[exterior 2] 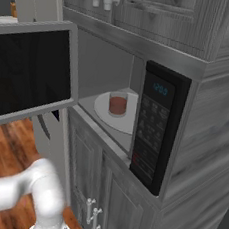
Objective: Place the microwavable item in the microwave. Then, close the microwave door and press the start button.
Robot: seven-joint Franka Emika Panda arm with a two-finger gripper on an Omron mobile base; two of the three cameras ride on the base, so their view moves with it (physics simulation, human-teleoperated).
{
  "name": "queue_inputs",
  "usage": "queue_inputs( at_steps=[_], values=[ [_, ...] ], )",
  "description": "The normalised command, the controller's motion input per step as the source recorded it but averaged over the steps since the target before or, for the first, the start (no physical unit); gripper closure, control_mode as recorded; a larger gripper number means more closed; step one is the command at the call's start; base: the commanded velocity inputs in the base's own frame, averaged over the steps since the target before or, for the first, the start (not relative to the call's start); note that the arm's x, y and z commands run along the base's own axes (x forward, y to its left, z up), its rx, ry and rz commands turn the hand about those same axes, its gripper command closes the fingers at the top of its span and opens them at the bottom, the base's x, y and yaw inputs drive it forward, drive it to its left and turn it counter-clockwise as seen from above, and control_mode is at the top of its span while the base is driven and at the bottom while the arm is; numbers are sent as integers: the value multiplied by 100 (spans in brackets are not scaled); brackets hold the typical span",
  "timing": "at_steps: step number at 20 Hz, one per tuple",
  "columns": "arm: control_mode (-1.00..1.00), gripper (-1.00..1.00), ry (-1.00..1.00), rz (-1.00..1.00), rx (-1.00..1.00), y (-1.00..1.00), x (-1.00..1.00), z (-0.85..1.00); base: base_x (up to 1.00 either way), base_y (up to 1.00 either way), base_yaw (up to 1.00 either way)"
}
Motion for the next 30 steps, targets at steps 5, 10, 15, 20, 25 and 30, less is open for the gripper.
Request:
queue_inputs(
  at_steps=[5,10,15,20,25,30],
  values=[
    [-100,-100,6,-15,5,-28,65,-5,0,0,0],
    [-100,-100,0,-7,14,-95,3,0,0,0,0],
    [-100,-100,-1,-10,21,-100,-50,0,0,0,0],
    [-100,-100,-5,-10,27,-100,-73,11,0,0,0],
    [-100,-100,-16,-11,27,-100,-89,13,0,0,0],
    [-100,-100,-20,-12,28,-100,-83,0,0,0,0]
  ],
)
